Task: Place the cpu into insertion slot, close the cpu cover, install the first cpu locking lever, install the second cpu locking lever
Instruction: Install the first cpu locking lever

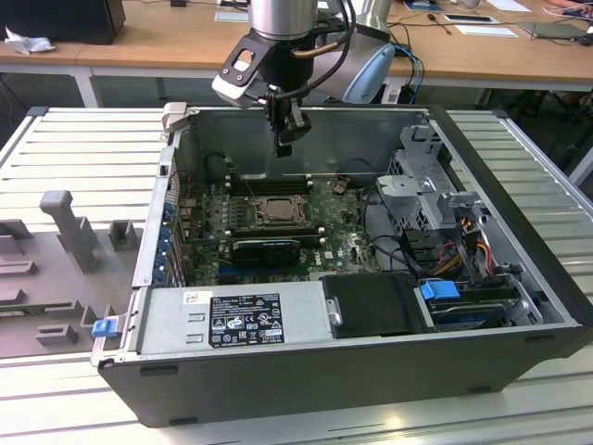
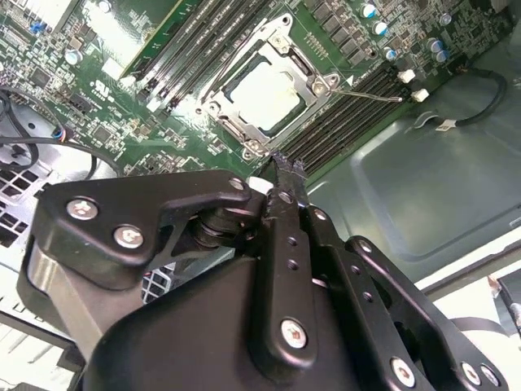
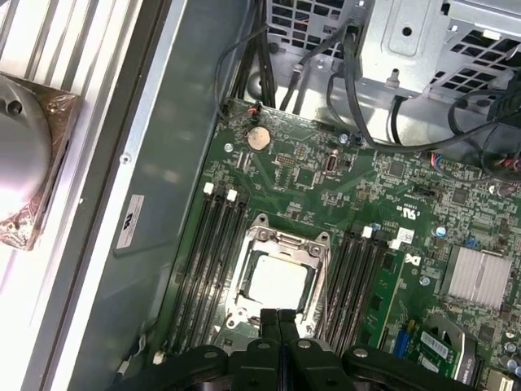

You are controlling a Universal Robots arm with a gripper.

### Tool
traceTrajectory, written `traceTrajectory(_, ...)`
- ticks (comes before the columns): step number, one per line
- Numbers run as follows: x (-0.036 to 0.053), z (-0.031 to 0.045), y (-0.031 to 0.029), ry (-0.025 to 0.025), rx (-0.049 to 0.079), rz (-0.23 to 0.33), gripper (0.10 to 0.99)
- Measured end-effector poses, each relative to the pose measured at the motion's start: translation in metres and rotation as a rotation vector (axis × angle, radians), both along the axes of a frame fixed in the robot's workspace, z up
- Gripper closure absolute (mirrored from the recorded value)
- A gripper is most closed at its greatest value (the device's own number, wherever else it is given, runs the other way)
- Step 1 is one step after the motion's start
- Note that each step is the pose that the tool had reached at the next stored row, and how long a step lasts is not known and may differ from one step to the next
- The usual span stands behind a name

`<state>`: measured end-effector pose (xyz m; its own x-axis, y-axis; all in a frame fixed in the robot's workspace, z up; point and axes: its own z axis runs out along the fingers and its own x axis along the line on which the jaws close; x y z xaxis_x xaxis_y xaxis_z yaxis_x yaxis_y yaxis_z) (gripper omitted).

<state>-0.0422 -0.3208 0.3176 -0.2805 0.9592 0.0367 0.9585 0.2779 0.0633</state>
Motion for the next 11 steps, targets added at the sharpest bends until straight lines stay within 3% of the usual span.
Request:
traceTrajectory(6,0.0,0.0,0.0,0.0,0.0,0.037,0.98)
traceTrajectory(11,0.0,0.0,0.0,0.0,0.0,0.118,0.98)
